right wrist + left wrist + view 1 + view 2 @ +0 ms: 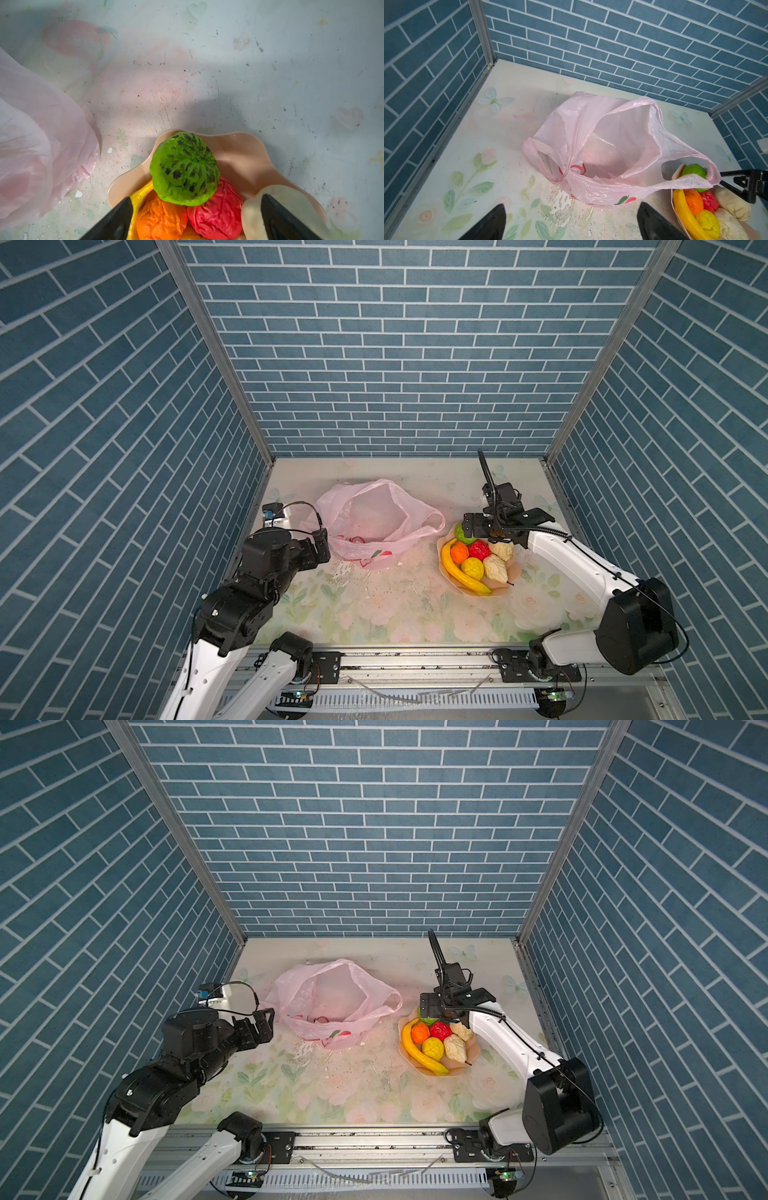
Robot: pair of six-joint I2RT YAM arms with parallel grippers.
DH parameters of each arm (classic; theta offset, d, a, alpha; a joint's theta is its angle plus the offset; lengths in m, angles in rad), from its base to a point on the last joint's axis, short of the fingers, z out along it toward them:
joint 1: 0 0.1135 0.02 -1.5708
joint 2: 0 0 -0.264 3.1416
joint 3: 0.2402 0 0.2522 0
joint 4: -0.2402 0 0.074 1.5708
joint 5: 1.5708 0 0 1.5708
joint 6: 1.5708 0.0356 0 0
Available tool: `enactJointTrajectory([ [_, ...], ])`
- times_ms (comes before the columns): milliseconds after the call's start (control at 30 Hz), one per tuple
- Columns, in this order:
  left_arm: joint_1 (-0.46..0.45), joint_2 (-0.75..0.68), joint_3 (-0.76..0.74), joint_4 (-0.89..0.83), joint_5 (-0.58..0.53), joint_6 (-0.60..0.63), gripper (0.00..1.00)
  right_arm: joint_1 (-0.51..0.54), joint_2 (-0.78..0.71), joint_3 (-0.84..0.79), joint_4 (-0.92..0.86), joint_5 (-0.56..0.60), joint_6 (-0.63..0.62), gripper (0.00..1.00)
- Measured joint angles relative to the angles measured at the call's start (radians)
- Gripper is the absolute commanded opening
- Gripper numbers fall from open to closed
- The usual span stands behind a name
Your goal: Take the fake fruits out of the plastic bag
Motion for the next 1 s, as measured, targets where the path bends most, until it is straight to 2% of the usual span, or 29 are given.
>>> enactJointTrajectory([
  [167, 0.015, 0.051, 0.002, 0.012, -0.07, 0.032, 0.99, -0.002, -0.095, 0.0, -0.006, 0.058, -0.014, 0.99],
  [300, 0.08, 0.093, -0.021, 0.051, -0.087, 0.054, 0.99, -0.017, -0.164, 0.0, -0.012, 0.098, -0.026, 0.99],
  [500, 0.261, 0.135, -0.102, 0.145, -0.057, 0.069, 0.99, -0.085, -0.254, -0.027, 0.008, 0.109, -0.026, 0.99],
  [667, 0.439, 0.178, -0.178, 0.215, 0.014, 0.061, 0.99, -0.159, -0.336, -0.108, 0.042, 0.108, -0.034, 0.99],
  [767, 0.515, 0.196, -0.221, 0.262, 0.046, 0.044, 0.99, -0.215, -0.381, -0.176, 0.076, 0.109, -0.033, 0.99],
  [900, 0.534, 0.225, -0.272, 0.318, 0.048, 0.028, 0.99, -0.286, -0.438, -0.267, 0.127, 0.11, -0.03, 0.99],
  [1000, 0.534, 0.266, -0.297, 0.35, 0.01, 0.011, 0.99, -0.329, -0.455, -0.314, 0.166, 0.116, -0.024, 0.99],
])
